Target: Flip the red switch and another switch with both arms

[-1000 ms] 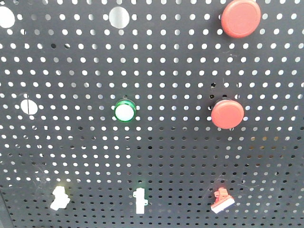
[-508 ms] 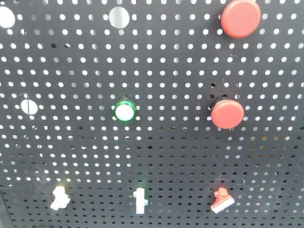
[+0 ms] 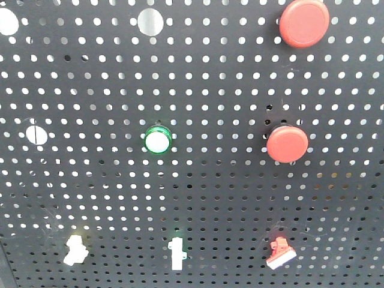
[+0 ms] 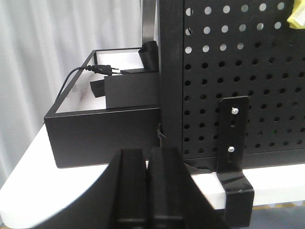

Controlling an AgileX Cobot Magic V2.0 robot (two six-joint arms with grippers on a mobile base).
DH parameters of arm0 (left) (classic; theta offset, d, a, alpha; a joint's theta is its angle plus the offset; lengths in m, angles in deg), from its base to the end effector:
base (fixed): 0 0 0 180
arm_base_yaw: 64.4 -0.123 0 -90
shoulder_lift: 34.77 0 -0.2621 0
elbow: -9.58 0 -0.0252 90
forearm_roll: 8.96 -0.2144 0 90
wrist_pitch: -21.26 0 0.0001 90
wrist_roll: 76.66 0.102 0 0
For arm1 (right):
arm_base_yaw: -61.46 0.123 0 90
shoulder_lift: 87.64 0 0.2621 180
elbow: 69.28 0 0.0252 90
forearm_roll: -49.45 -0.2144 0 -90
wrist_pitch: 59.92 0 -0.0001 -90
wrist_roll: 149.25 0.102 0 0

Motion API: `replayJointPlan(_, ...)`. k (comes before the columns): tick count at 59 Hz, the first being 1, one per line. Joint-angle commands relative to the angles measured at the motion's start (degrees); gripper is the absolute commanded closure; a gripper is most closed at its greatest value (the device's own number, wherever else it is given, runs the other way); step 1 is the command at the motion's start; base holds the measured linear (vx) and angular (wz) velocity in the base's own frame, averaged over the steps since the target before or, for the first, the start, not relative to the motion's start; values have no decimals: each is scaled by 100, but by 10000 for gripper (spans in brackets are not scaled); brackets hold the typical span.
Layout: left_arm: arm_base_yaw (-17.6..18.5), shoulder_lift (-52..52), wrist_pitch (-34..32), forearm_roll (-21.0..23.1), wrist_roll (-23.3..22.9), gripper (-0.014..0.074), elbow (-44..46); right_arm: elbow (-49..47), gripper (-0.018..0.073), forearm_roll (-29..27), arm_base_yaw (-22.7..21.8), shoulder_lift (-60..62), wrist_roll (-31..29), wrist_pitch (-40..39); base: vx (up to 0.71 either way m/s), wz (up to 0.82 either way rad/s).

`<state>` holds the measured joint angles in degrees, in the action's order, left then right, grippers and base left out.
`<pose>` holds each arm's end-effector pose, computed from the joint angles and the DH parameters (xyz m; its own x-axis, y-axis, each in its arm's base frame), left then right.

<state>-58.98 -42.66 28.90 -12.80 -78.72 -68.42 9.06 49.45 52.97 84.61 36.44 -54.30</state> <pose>0.0541 -0.0042 0.1931 -0.0584 0.0361 -0.9976 0.0874 0.9957 0.0310 0.0538 -0.0080 0.1950 -0.0147 0.1024 -0.9946 0.1498 0.9837 0.0991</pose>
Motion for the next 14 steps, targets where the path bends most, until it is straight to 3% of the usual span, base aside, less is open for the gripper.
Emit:
replayJointPlan(1,-9,108,-428,55,0,594,-118,27,565,0,-39,59,-16,-461,0,0)
replayJointPlan(14,-9,108,-428,55,0,594,-118,27,565,0,-39,59,-16,-461,0,0)
